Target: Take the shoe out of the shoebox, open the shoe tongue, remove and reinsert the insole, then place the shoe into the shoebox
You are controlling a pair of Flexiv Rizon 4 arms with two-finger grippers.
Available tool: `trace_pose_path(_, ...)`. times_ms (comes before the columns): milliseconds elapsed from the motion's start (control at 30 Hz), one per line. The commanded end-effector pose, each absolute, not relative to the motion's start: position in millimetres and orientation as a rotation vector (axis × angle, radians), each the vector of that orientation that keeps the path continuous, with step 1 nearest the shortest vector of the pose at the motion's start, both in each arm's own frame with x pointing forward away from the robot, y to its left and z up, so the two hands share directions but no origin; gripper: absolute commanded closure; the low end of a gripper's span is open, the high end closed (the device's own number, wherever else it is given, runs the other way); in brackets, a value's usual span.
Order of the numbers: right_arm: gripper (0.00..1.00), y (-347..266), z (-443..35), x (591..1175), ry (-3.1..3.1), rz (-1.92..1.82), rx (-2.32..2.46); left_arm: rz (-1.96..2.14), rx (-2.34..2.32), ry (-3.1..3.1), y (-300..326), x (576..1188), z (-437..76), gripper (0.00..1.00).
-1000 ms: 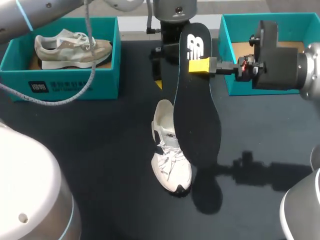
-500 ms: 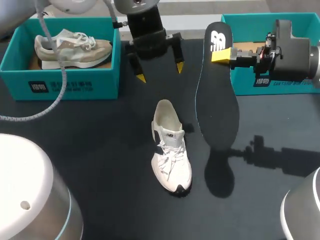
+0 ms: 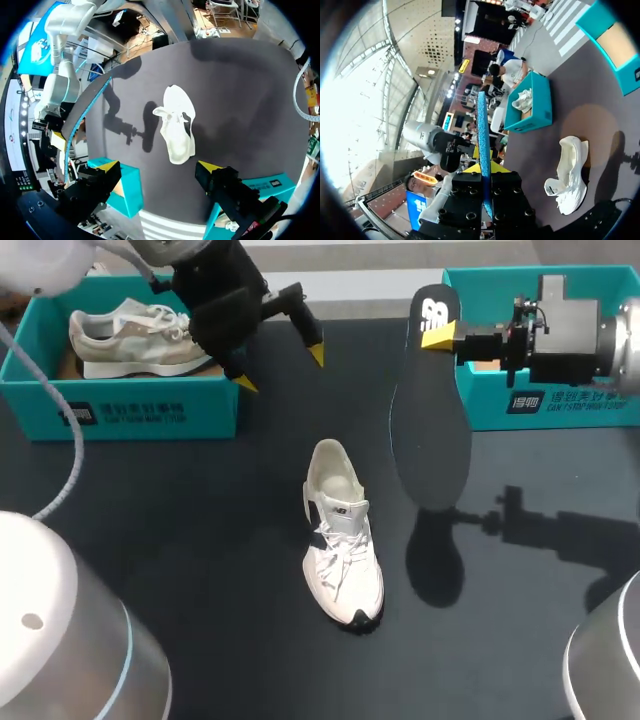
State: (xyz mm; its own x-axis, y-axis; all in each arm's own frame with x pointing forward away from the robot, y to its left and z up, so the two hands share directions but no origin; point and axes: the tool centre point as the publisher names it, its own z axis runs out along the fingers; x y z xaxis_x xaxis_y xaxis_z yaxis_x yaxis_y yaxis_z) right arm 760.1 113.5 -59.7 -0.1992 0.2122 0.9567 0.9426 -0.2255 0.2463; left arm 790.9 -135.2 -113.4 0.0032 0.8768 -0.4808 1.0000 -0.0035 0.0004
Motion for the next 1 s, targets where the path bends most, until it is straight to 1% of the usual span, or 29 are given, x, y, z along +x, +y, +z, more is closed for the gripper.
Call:
trace_pose_path(33,1.00,118,-59,760,-1.392,-1.479,-1.436,-0.777,1.712,1.691,-128,784,-112,0.00)
trace_pose_path(467,1.00,118,-59,760,-1.392,-1.479,-1.436,-0.830,1.685,1.656,-136,786,-109,0.00)
trace_pose_path(733,1.00,127,-70,790,-1.193,-1.399,-1.522,-0.830,1.685,1.656,-136,786,-109,0.00)
trace_pose_path(1000,1.00,139,-81,821,-1.082,-1.355,-1.499,-0.830,1.685,1.656,-136,786,-109,0.00)
